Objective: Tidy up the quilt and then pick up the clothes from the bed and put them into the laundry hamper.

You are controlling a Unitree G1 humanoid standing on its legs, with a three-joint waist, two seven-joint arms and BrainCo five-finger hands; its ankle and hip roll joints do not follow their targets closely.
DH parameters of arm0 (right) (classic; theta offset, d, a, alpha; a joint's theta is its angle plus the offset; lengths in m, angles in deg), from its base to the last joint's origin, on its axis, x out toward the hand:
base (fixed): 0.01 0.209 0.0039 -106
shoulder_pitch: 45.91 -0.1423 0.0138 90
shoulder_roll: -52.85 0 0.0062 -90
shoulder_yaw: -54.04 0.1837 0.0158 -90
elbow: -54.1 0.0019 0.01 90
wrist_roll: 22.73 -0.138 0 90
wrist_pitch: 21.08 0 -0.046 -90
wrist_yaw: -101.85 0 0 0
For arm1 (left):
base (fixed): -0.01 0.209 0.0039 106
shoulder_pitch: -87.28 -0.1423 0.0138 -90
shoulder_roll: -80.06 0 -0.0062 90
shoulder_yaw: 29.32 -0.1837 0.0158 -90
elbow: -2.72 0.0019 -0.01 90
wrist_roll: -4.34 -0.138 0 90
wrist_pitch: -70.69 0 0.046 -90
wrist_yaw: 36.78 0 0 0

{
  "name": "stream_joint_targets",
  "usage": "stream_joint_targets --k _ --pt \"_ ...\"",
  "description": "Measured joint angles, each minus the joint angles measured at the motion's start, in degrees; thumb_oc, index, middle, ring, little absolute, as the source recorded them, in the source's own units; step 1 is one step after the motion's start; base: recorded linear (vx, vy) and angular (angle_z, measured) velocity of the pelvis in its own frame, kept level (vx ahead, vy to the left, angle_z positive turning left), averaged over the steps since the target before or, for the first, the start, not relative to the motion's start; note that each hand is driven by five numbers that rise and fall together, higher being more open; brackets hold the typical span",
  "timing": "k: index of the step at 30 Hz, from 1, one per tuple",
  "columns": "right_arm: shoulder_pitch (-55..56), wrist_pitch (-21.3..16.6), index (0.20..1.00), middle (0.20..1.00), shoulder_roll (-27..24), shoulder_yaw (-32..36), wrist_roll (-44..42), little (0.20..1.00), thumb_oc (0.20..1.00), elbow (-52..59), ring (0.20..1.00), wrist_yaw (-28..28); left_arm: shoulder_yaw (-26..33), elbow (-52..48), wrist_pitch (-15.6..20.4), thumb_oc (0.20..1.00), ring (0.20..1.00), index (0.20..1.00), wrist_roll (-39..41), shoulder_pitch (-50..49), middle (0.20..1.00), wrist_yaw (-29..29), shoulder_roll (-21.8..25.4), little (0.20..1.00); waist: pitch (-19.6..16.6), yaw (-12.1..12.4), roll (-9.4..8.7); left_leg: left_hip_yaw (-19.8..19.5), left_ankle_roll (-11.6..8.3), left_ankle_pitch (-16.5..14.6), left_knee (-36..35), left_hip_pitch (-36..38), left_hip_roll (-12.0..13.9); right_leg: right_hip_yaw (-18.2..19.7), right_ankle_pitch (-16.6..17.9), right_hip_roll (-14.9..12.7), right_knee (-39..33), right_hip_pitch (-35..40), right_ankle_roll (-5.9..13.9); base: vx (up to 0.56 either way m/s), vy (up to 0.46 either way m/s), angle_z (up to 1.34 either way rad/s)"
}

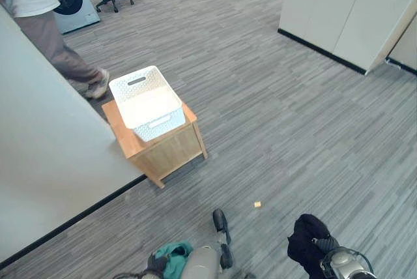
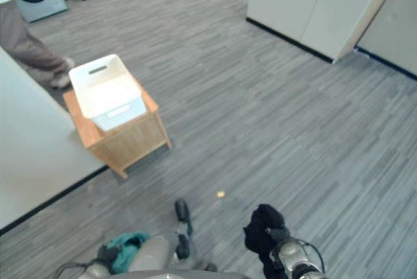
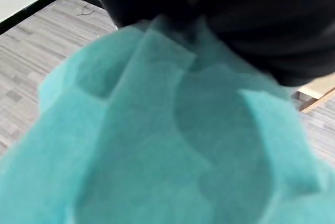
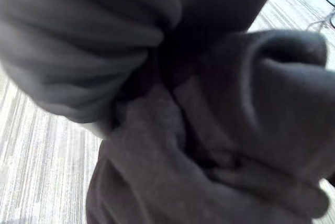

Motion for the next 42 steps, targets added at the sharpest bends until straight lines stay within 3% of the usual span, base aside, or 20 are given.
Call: stream_joint_targets --k 1,2,5,6,8,12,13,17,21,22,24,26,28,31,33,35,36,37,39,42 --pt "2.47 -0.31 0.2 0.2 -0.98 -0.52 0.13 0.2 0.2 0.84 0.2 0.1 -2.06 0.83 0.06 0.2 0.2 0.2 -0.08 -1.2 0.2 -0.13 -1.08 0.2 -2.86 -0.38 4.05 -1.6 4.33 -2.08 -2.14 4.24 1.05 -1.75 -0.75 1.91 16.93 -6.11 1.65 0.41 0.157 0.4" --pt "2.92 -0.19 0.2 0.2 1.2 -0.56 0.12 0.2 0.2 1.44 0.2 0.12 -2.58 0.18 -0.14 0.2 0.2 0.2 -0.15 -1.41 0.2 -0.16 0.64 0.2 -2.65 -1.85 1.6 -4.1 4.85 0.13 -5.2 6.87 -0.48 -1.96 -0.32 -2.47 36.67 -14.1 2.27 0.46 0.141 0.66" --pt "4.43 -0.09 0.2 0.2 2.7 -0.92 0.07 0.2 0.2 2.72 0.2 0.06 -2.91 0.33 -0.13 0.2 0.2 0.2 -0.16 0.03 0.2 -0.1 2.27 0.2 -2.27 -4.16 -2.98 -8.97 4.91 -2.49 -5.27 10.31 -4.43 3.22 0.62 -11.72 49.19 -24.67 4.16 0.45 0.035 0.89" --pt "4.51 0.08 0.2 0.2 2.93 -0.11 0.04 0.2 0.2 2.5 0.2 -0.02 -5.74 -0.03 -0.23 0.2 0.2 0.2 -0.24 2.08 0.2 -0.18 2.13 0.2 -1.91 -5.07 -2.37 -12.71 4.75 -3.16 -5.33 11.63 -4.44 3.65 0.33 -13.9 48.65 -27.74 3.61 0.64 -0.133 1.31" --pt "4.33 -0.17 0.2 0.2 2.92 0.45 -0.01 0.2 0.2 2.75 0.2 -0.03 -7.13 -3.34 0.09 0.2 0.2 0.2 -0.73 5.28 0.2 -0.05 2.14 0.2 0.05 -6.1 0.27 -17.46 2.09 -3.22 -6.7 15.03 -2.58 3.14 0.52 -13.41 35.28 -29.89 3.91 0.72 -0.259 1.52" --pt "3.37 -0.44 0.2 0.2 2.78 0.89 -0.42 0.2 0.2 2.69 0.2 -0.17 -6.49 -3.99 0.4 0.2 0.2 0.2 -1.71 6.65 0.2 0.43 2.53 0.2 0.14 -6.46 -0.48 -22.08 -1.21 -7.21 -7.87 18.81 -4.15 4.84 5.15 -13.84 4.39 -29.17 4.56 0.54 -0.239 0.79" --pt "3.35 -0.35 0.2 0.2 2.85 0.89 -0.43 0.2 0.2 2.28 0.2 -0.11 -6.19 -3.49 0.42 0.2 0.2 0.2 -1.9 6.91 0.2 0.59 2.4 0.2 -0.01 -7.54 -0.66 -24.97 -1.2 -8.2 -7.7 19.27 -4.02 9.83 8.69 -12.58 -7.34 -27.17 4.78 0.6 -0.297 0.96" --pt "5.45 -0.07 0.2 0.2 3.6 1.37 -0.41 0.2 0.2 -0.98 0.2 0.15 -6.27 -1.73 1.34 0.2 0.2 0.2 -2.35 4.62 0.2 0.81 1.04 0.2 0.8 -9.12 1.05 -31.28 -5.38 -11.17 -7.52 25.22 -0.91 13.2 19.28 -11.99 -9.94 -23.11 3.37 0.57 -0.348 1.02" --pt "2.47 0.35 0.2 0.2 2.49 1.77 -0.29 0.2 0.2 -1.53 0.2 0.2 -3.91 1.52 1.58 0.2 0.2 0.2 -1.9 2.24 0.2 0.79 -1.02 0.2 0.8 -8.71 2.76 -28.22 -10.32 -11.58 13.18 18.37 2.55 11.21 20.53 -8.99 -7.96 -18.54 -3.51 0.33 -0.385 0.4" --pt "2.49 0.29 0.2 0.2 1.76 0.75 -0.27 0.2 0.2 -0.8 0.2 0.13 -3.04 1.17 1.82 0.2 0.2 0.2 -1.47 3.36 0.2 0.86 -1.2 0.2 1.47 -8.35 1.62 -27.73 -11.07 -9.33 30.34 9.88 3.61 8.79 19.27 -8.7 -8.62 -17.05 -5.34 0.32 -0.442 0.54" --pt "0.79 0.44 0.2 0.2 1.97 0.38 -0.05 0.2 0.2 -0.15 0.2 0.11 -1.61 1.2 1.77 0.2 0.2 0.2 -1.14 2.58 0.2 0.9 -0.32 0.2 2.45 -5.55 -0.15 -23.92 -12.12 -3.56 42.14 3.23 6.56 7.53 16.31 -8.06 -9.78 -12.72 -9.16 0.34 -0.29 0.5" --pt "-0.37 0.3 0.2 0.2 1.65 0.11 0.14 0.2 0.2 0.45 0.2 0.07 -1.91 0.58 1.64 0.2 0.2 0.2 -1.09 3.09 0.2 1.08 0.26 0.2 3.18 -4.66 -1.54 -20.66 -11.75 -4.86 44.77 -0.12 7.85 7.14 15.38 -8.17 -10.63 -11.01 -9.44 0.43 -0.134 0.36" --pt "-4.02 0.42 0.2 0.2 0.55 -1.39 0.21 0.2 0.2 0.27 0.2 0.08 -1.98 -0.19 1.62 0.2 0.2 0.2 -1.12 3.17 0.2 0.99 0.3 0.2 4.56 -3.55 -2.2 -16.18 -11.77 -6.47 33.76 -3.59 6.51 5.23 13.23 -8.28 -10.72 -9.2 -7.7 0.52 -0.046 0.43" --pt "-5.27 -0.28 0.2 0.2 -0.52 -1.58 0.21 0.2 0.2 0.29 0.2 0.05 -1.8 -0.91 1.54 0.2 0.2 0.2 -1.16 1.15 0.2 0.53 -0.73 0.2 4.22 -3.02 0.55 -1.26 -10.83 -2.76 7.14 -2.08 5.53 -1.75 9.52 -4.96 -11.09 -5.39 -6.46 0.58 0.035 0.7" --pt "-4.39 -0.64 0.2 0.2 -0.22 -1.6 0.25 0.2 0.2 0.28 0.2 0.08 -1.25 -0.97 0.95 0.2 0.2 0.2 -1.18 0.49 0.2 0.02 -0.52 0.2 3.39 -2.88 0.67 4.11 -8.2 -1.85 3.32 -0.13 3.79 -6.39 6.67 -3.5 -10.73 -2.37 -4.5 0.44 0.088 0.78" --pt "-1.57 -0.81 0.2 0.2 -0.26 -1.71 0.25 0.2 0.2 -0.28 0.2 0.09 -1.32 0.04 0.47 0.2 0.2 0.2 -1.15 0.0 0.2 -0.3 -1.79 0.2 1.86 -4.6 1.97 0.34 -2.25 -4.24 4.68 5.07 1.09 -7.27 2.99 -3.34 2.79 -4.04 0.79 0.27 0.013 0.75" --pt "-0.49 -0.78 0.2 0.2 -0.49 -1.69 0.25 0.2 0.2 -0.04 0.2 0.19 -1.7 0.61 0.46 0.2 0.2 0.2 -1.2 -0.19 0.2 -0.36 -2.21 0.2 0.63 -4.79 3.5 -0.3 -2.28 -4.16 2.83 7.29 2.08 -6.95 1.87 -2.47 10.47 -6.8 2.49 0.24 -0.002 0.7" --pt "0.18 -0.2 0.2 0.2 1.0 -1.69 0.21 0.2 0.2 0.74 0.2 0.16 -2.16 0.85 0.29 0.2 0.2 0.2 -1.23 -0.3 0.2 -0.54 -0.94 0.2 -0.29 -4.83 3.49 -2.18 0.17 -5.65 -2.39 11.38 1.88 -6.13 -0.27 -4.69 26.83 -13.22 3.29 0.17 -0.014 0.58" --pt "0.65 -0.36 0.2 0.2 2.62 -1.64 0.2 0.2 0.2 1.76 0.2 0.65 -2.53 0.52 0.18 0.2 0.2 0.2 -1.21 0.65 0.2 -0.54 0.98 0.2 -0.56 -5.37 -0.43 -5.44 0.51 -5.98 -3.68 13.57 -0.56 -3.24 -1.28 -11.54 39.97 -20.27 4.09 0.32 -0.181 0.75" --pt "1.09 -0.4 0.2 0.2 2.94 -1.6 0.2 0.2 0.2 2.77 0.2 0.37 -3.73 -0.72 0.25 0.2 0.2 0.2 -1.14 2.99 0.2 -0.18 1.31 0.2 -0.55 -5.24 -1.24 -11.94 -0.84 -4.65 -5.06 14.79 -1.32 0.27 -1.36 -15.05 31.17 -22.42 3.81 0.17 -0.207 1.06"
